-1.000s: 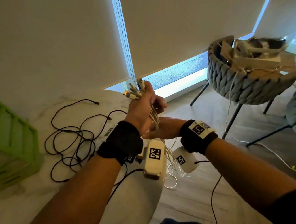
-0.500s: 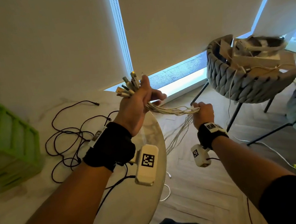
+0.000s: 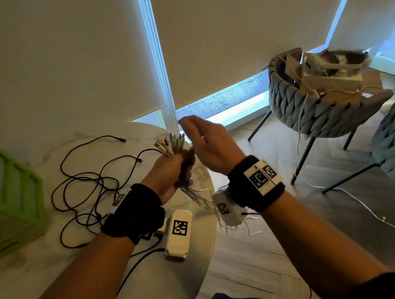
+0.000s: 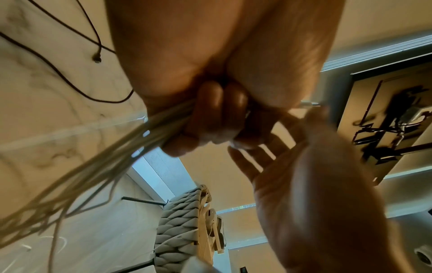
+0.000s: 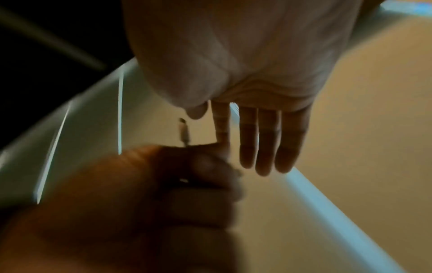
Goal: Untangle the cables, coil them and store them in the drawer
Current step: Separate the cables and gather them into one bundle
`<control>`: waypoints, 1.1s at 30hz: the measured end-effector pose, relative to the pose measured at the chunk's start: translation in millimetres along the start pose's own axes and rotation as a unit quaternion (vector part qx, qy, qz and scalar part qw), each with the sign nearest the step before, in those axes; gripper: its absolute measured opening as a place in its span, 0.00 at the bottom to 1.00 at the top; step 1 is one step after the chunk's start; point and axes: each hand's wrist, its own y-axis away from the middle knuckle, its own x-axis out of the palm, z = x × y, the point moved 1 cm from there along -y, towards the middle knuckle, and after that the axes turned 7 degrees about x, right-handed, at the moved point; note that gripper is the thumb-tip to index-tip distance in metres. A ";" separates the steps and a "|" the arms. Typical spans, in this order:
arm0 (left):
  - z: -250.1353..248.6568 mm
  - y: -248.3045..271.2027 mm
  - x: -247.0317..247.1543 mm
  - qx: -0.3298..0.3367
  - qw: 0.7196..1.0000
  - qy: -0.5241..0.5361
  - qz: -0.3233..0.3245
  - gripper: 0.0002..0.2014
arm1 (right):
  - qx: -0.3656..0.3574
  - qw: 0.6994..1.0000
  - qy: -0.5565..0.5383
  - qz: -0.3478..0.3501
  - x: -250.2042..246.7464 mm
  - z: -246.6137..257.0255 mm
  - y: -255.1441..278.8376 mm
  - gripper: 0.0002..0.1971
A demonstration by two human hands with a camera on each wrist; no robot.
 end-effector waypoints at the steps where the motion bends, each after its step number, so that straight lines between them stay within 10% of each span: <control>1: 1.4 3.0 -4.1 0.012 1.000 -0.004 -0.006 0.13 | 0.002 0.996 -0.068 0.054 6.0 11.7 5.2 0.17; 4: 5.0 15.3 -19.0 0.054 0.999 -0.005 0.003 0.10 | -0.039 0.986 -0.070 0.148 27.6 25.5 11.7 0.21; 13: -10.4 44.5 -61.8 0.023 0.998 -0.040 0.034 0.17 | -0.091 0.976 -0.098 0.170 55.1 66.5 0.1 0.07; 28: -19.2 82.2 -119.5 0.025 0.998 0.000 0.049 0.19 | -0.130 0.956 -0.099 0.246 93.6 112.9 4.4 0.13; 33: -26.0 87.4 -168.9 0.117 0.979 0.163 -0.043 0.23 | 0.079 0.820 -0.312 0.473 140.6 76.9 15.3 0.26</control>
